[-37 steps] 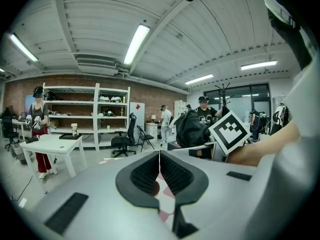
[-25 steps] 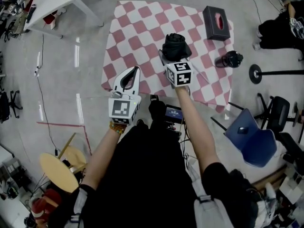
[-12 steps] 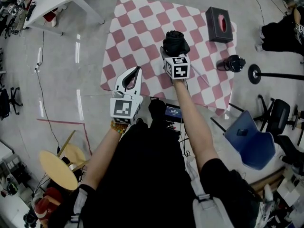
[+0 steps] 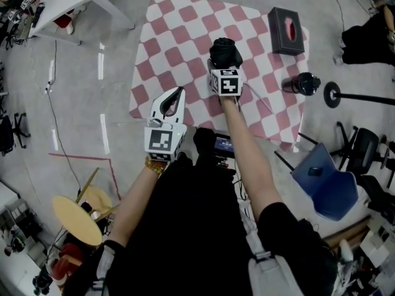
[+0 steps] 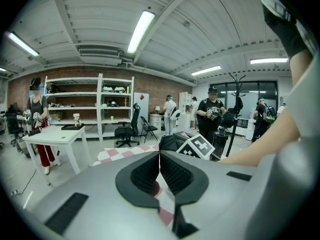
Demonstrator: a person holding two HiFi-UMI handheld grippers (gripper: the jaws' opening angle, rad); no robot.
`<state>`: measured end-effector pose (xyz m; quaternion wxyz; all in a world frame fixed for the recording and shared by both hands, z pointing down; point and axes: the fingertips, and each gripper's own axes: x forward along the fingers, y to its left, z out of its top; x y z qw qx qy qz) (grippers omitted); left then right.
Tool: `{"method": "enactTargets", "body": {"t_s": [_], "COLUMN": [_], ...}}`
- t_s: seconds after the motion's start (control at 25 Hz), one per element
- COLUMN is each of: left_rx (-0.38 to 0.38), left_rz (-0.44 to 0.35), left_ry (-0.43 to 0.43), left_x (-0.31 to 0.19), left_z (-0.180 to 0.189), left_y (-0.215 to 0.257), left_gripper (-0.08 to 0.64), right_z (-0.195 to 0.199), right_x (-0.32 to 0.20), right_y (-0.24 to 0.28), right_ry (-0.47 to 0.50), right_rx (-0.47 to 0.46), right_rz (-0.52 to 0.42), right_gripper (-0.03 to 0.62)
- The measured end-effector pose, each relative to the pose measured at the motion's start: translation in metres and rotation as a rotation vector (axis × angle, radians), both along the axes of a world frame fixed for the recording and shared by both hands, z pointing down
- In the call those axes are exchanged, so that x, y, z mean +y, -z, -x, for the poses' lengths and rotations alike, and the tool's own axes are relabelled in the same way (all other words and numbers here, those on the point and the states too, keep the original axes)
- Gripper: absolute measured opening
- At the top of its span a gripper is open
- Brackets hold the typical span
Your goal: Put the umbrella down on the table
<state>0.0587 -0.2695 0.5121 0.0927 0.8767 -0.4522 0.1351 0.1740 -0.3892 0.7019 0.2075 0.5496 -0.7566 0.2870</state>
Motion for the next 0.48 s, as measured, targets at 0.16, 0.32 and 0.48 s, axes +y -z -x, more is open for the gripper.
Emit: {"method": "enactTargets", "body": {"t_s": [0.16, 0.32, 0.48], "left_rx": [0.002, -0.003, -0.006], "left_rz": [0.009, 0.014, 0.024], "left_ry": [0.005, 0.009, 0.012], "left_x": [-0.001, -0.003, -0.004], "left_z": [-0.001, -0.001, 0.001], "left_y": [-0.003, -0.008, -0.012], "left_gripper": [0.015, 0.015, 0.015], "right_z": [-0.001, -0.002, 0.000], "right_x": [-0.006, -0.013, -0.019], "right_y": [-0.006, -0.012, -0.020], "right_ry": [-0.016, -0.018, 0.000], "right_rx": [-0.005, -0.006, -0.015], "right_rz": [0.025, 0.039, 0.050], "right_gripper": [0.204, 0.209, 0.213]}}
